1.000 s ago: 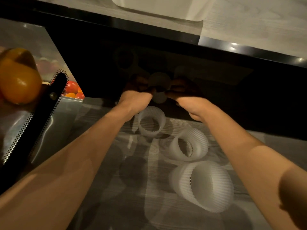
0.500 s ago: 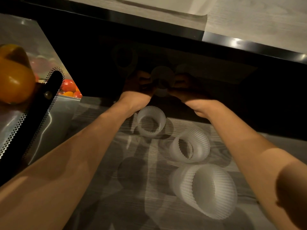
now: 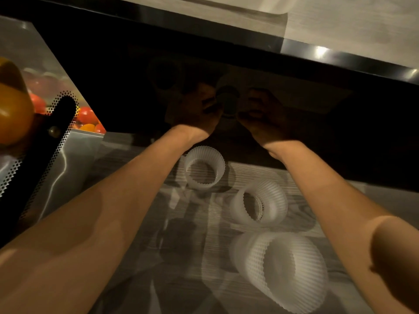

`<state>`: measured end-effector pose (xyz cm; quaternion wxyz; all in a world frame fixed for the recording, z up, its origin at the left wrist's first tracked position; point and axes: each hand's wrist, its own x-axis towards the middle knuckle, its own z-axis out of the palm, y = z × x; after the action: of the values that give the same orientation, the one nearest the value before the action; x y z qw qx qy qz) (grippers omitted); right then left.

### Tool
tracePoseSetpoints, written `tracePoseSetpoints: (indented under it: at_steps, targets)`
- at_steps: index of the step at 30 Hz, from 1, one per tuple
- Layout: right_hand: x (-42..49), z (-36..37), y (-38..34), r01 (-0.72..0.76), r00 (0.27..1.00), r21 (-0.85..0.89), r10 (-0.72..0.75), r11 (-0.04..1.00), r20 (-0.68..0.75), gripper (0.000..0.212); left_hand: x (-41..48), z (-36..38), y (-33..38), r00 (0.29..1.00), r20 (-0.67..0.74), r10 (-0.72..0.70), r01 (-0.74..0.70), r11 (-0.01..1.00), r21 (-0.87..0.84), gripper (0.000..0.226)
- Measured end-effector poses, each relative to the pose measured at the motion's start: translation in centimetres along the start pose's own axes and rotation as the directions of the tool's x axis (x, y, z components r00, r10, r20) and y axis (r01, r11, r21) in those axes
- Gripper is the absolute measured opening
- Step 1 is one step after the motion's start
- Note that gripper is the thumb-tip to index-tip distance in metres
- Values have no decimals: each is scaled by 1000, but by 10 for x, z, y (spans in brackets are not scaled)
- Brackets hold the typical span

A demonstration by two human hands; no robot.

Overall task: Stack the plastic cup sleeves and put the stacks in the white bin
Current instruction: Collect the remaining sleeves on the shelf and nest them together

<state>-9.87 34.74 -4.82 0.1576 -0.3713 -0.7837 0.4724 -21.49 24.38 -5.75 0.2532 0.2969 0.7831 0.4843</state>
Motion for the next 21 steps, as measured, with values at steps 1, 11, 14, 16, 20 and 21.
tracePoseSetpoints:
  at_steps: [1, 11, 14, 16, 20, 21]
  targets:
    - [-1, 2, 3, -6, 999, -70, 9, 998, 32, 51, -1, 2, -1, 1000, 19, 2, -4, 997, 79, 38]
    - [-9, -13, 26, -210, 944, -77, 223, 975, 242, 40, -4, -2, -2, 977, 185, -102, 55, 968, 243, 33]
    - [-14, -33, 29, -279, 871, -81, 288, 957, 397, 46, -3, -6, -1, 950, 275, -149, 57, 948, 314, 40]
    - [-12, -41, 31, -319, 870, -59, 317, 946, 378, 48, -1, -4, 2, 947, 281, -158, 52, 935, 350, 42]
    - [10, -38, 36, -347, 938, 27, 347, 937, 24, 31, 7, 13, 13, 962, 230, -146, 102, 976, 191, 38]
    - [17, -36, 38, -339, 940, 0, 339, 941, -34, 35, 10, 18, 15, 963, 226, -144, 113, 983, 143, 36]
